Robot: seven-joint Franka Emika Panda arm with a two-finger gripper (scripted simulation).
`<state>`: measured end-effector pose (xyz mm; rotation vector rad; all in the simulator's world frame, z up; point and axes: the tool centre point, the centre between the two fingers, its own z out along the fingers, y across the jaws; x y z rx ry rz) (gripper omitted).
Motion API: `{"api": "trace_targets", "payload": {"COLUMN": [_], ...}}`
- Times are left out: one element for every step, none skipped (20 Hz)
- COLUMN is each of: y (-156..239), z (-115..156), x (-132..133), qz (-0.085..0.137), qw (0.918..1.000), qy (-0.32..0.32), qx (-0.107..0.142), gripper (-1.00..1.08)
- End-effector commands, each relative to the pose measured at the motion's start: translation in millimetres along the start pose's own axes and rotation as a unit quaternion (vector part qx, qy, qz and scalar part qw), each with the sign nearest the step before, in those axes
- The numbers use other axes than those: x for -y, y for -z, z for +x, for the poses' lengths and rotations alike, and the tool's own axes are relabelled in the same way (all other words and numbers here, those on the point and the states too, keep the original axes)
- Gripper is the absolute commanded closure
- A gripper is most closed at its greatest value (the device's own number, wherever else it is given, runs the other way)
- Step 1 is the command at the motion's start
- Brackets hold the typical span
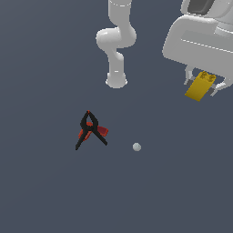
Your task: Pick up a designated object from a clutter of objects.
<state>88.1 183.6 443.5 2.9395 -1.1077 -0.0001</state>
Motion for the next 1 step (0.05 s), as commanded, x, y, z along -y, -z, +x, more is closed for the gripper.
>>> {"api": "trace_targets", "payload": {"y": [1.4], "z": [0.0], "x": [0.5], "qz": [0.000], "qw": [1.0000], "qy": [0.000], "qx": [0.000], "gripper": [1.08]}}
